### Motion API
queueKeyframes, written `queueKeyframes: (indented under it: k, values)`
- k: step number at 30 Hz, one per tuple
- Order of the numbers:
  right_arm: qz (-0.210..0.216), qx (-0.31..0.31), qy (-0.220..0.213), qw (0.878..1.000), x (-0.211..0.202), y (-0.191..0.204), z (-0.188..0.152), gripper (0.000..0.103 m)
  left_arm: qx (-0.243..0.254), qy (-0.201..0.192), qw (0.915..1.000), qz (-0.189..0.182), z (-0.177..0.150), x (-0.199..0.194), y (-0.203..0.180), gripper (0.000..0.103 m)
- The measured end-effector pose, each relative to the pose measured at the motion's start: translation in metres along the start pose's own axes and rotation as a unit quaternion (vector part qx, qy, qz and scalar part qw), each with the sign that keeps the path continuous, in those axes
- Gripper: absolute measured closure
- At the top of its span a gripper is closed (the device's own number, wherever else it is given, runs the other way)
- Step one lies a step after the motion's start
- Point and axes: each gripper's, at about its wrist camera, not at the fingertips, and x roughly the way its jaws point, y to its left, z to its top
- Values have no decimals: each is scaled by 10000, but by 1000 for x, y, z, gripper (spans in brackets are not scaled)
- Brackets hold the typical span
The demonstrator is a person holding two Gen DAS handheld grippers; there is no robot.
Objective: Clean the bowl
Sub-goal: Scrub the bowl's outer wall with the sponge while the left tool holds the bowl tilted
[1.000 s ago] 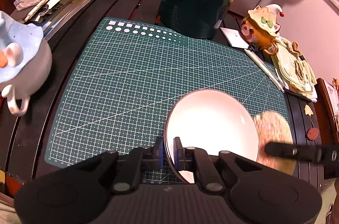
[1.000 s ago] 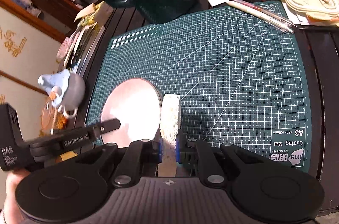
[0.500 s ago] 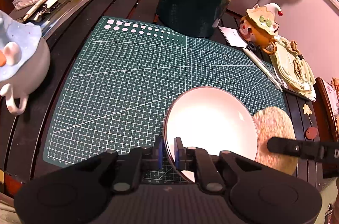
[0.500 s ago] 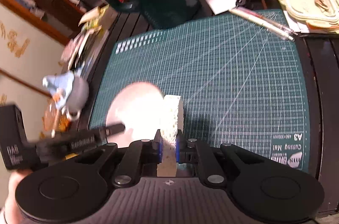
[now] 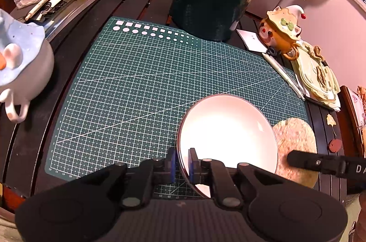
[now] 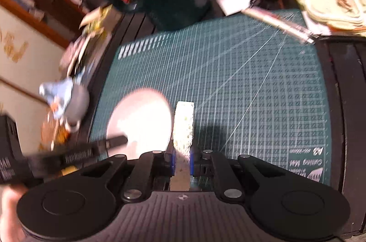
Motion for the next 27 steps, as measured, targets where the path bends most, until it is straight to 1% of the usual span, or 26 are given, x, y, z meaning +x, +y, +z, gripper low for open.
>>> queueKeyframes:
  k: [3, 5, 8, 10, 11, 13, 15, 18, 20, 21, 24, 26, 27]
  values:
    - [42, -166, 283, 9995, 9, 3, -6, 92, 6, -3, 10000, 5, 0, 0, -1, 93]
    - [-10, -234, 419, 9988, 16, 5, -8, 93, 9, -4, 10000, 7, 0, 0, -1, 93]
    - [96, 46, 206, 9997, 8, 0, -5, 93, 4, -4, 10000, 4, 0, 0, 0, 93]
    - [248, 282, -78, 9993, -5, -6, -1, 93, 5, -9, 10000, 3, -1, 0, 1, 93]
    - [278, 329, -116, 9990, -7, -7, 0, 93, 7, -10, 10000, 3, -1, 0, 1, 93]
    - [271, 407, -71, 9988, -3, -10, 0, 92, 9, -12, 10000, 7, -1, 0, 1, 93]
    - [294, 515, 121, 9982, 9, -13, -2, 92, 25, -5, 10000, -2, -1, 0, 2, 93]
    - [399, 870, 366, 9947, 20, -25, -1, 92, 23, 4, 10000, -11, 0, 0, 2, 93]
    - [530, 1086, 304, 9922, 16, -31, 1, 92, 19, 6, 10000, -13, 0, 0, 2, 93]
    - [586, 1142, 175, 9916, 10, -32, 2, 92, 23, 5, 10000, -10, 0, 0, 2, 93]
    - [602, 1068, -15, 9925, 1, -27, 4, 92, 34, -1, 10000, 0, 0, 0, 1, 93]
    - [583, 1033, 15, 9929, 5, -25, 3, 92, 30, -3, 10000, 2, 0, 0, 0, 93]
    - [547, 1048, 101, 9929, 10, -25, 3, 92, 27, -2, 10000, 3, 0, 0, 0, 93]
